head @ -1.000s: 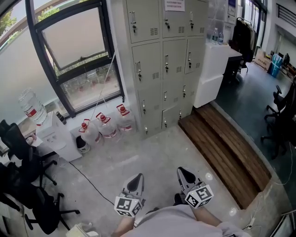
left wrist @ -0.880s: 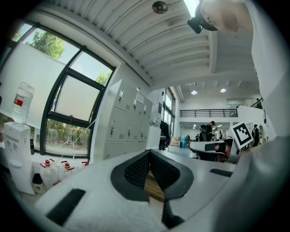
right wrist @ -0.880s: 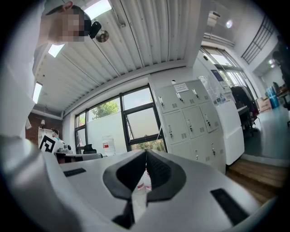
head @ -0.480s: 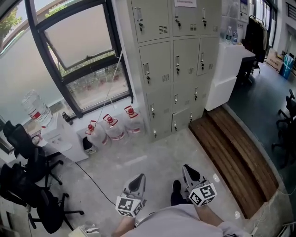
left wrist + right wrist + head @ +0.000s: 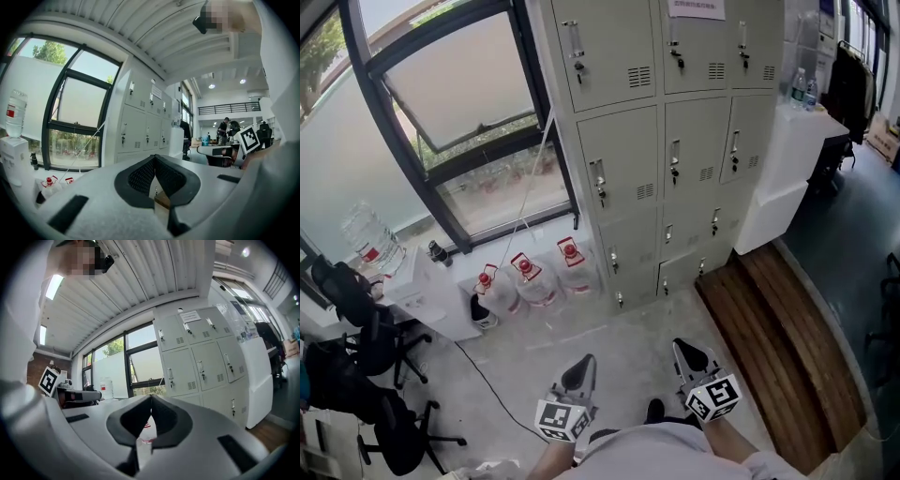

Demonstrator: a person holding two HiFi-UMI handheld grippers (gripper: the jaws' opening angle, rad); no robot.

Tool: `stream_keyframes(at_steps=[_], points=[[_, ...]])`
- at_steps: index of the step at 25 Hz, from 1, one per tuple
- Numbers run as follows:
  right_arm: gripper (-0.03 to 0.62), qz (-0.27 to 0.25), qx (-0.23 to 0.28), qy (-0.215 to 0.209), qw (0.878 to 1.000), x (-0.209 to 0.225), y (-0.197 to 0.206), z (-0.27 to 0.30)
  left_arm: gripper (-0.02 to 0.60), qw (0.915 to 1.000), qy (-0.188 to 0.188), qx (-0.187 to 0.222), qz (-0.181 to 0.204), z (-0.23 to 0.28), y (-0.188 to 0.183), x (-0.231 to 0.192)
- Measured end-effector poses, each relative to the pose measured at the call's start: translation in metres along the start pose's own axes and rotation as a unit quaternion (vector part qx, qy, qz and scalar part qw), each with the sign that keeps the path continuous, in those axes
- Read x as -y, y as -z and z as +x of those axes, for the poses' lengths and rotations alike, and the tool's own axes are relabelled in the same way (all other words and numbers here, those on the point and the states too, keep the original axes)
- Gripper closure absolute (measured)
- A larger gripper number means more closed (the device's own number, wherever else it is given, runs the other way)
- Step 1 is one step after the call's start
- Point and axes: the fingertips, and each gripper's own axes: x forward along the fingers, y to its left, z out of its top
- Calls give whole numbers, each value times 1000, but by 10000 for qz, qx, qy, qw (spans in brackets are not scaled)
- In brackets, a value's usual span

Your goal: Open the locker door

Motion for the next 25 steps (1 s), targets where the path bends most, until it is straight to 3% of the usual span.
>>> stream_keyframes(at_steps=[4,11,17,25], points=[[582,-33,18,-222,9997,38,-12,40,578,10000,-72,55,-26,51,-14,-5],[582,182,-43,-276,9994,67,-11,95,578,9997,-235,-79,-45,103,-15,-43],[582,219,68,-6,9997,80,-15,150,580,10000,55,-3,-66,150,-22,-91],[582,39,137,482,9987,70,-23,245,578,9968,789,51,126,205,-44,-175]])
